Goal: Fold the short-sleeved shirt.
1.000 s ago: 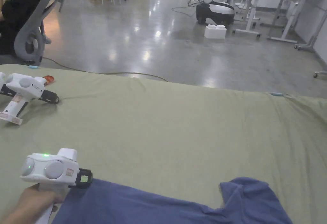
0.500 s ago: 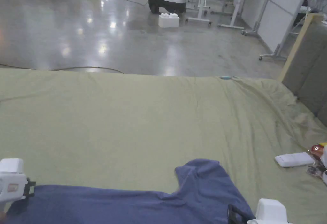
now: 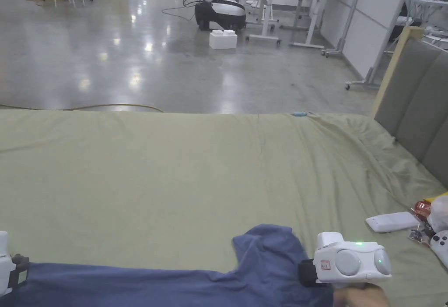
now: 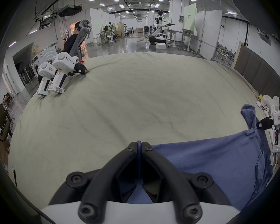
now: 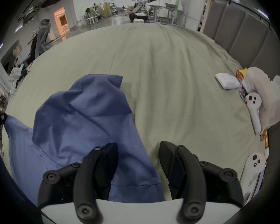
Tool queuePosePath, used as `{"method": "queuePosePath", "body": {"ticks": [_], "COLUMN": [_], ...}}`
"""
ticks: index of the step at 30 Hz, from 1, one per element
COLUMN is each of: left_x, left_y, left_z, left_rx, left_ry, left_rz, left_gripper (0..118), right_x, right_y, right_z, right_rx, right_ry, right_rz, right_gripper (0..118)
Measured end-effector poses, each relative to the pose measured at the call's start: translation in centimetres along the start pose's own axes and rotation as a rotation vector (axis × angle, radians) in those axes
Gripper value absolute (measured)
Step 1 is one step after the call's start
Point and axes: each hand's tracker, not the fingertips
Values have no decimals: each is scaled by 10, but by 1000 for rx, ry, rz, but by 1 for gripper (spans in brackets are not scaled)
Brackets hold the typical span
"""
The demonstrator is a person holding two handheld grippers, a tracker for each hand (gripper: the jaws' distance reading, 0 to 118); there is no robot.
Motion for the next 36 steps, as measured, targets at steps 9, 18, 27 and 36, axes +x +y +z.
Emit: {"method": "queuePosePath", "body": {"ticks": [9,18,27,36], "left_x": [3,-10,-27,-43], "left_y": [-8,-3,14,73], "left_z": [1,55,150,227], "left_rx": [0,81,237,404], "left_ry": [-2,-46,-53,-33], "left_rz": [11,62,79,68], "left_gripper": [2,2,2,2], "right_x": [-14,-12,-15,-23], "right_y": [-11,-26,-26,13], "right_z": [10,95,210,311], "right_rx": [80,315,519,744], "right_ry": [1,36,30,22], "right_rz": [36,24,53,73], "right_gripper": [0,0,0,0]}}
